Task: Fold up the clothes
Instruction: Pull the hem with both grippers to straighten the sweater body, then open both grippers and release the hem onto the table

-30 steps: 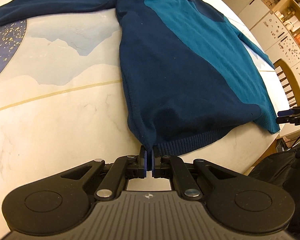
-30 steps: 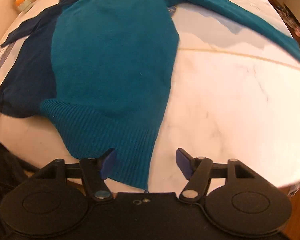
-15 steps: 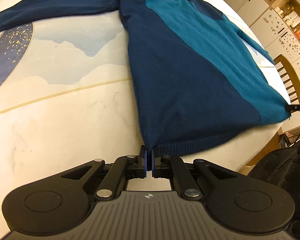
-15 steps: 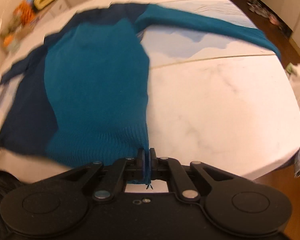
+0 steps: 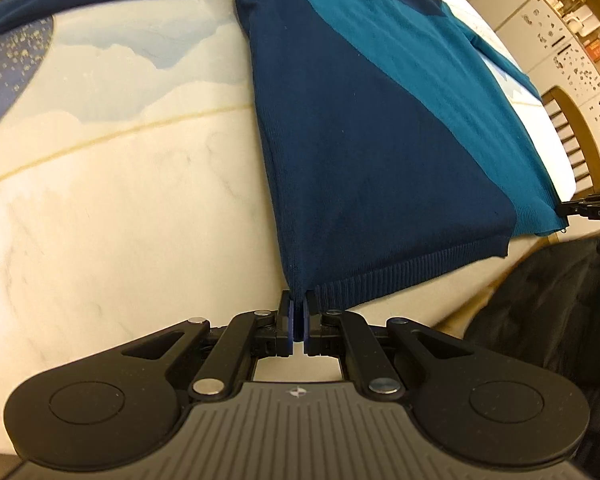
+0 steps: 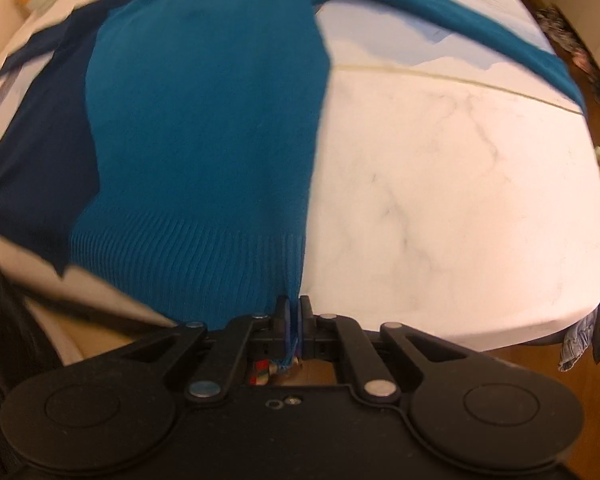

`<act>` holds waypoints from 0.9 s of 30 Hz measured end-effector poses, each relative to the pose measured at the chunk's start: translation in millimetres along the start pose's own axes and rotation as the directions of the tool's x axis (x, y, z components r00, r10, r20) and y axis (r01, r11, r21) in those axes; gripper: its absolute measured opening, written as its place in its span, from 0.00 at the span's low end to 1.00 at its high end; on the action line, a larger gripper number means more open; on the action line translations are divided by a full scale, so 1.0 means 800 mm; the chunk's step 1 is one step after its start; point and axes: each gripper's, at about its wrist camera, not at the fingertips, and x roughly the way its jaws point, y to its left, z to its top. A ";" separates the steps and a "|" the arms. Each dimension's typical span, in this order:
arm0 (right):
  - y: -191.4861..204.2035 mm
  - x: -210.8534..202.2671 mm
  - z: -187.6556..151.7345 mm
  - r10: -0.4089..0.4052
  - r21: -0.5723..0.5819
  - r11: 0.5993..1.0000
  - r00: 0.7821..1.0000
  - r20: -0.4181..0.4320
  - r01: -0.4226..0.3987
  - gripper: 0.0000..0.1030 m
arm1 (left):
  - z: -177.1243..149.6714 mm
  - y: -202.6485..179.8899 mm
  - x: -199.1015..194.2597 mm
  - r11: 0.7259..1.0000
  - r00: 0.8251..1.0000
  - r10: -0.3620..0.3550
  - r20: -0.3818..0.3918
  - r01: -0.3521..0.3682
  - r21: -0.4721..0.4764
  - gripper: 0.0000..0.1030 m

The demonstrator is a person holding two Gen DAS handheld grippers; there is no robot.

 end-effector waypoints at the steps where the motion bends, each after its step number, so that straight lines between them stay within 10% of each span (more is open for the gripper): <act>1: 0.001 0.001 -0.002 -0.001 -0.013 1.000 1.000 -0.012 0.001 1.00 | 0.000 0.000 0.002 1.000 1.000 -0.004 -0.011 0.004 -0.001 0.02; 16: -0.034 -0.009 0.101 0.071 -0.090 0.994 0.993 0.096 -0.063 1.00 | 0.053 0.022 -0.008 0.994 0.995 0.013 -0.096 -0.023 -0.106 0.19; 23: -0.040 0.025 0.165 0.084 -0.157 0.985 0.991 0.103 -0.067 1.00 | 0.063 0.049 -0.050 0.966 0.990 0.142 0.012 -0.136 -0.218 0.32; 25: -0.032 0.030 0.171 0.075 -0.146 0.987 0.992 0.106 -0.060 1.00 | 0.080 0.065 -0.063 0.964 0.985 0.148 0.083 -0.125 -0.234 0.66; 27: -0.024 0.035 0.178 0.067 -0.135 0.990 0.992 0.108 -0.052 1.00 | 0.105 0.082 -0.075 0.970 0.974 0.150 0.171 -0.111 -0.217 0.72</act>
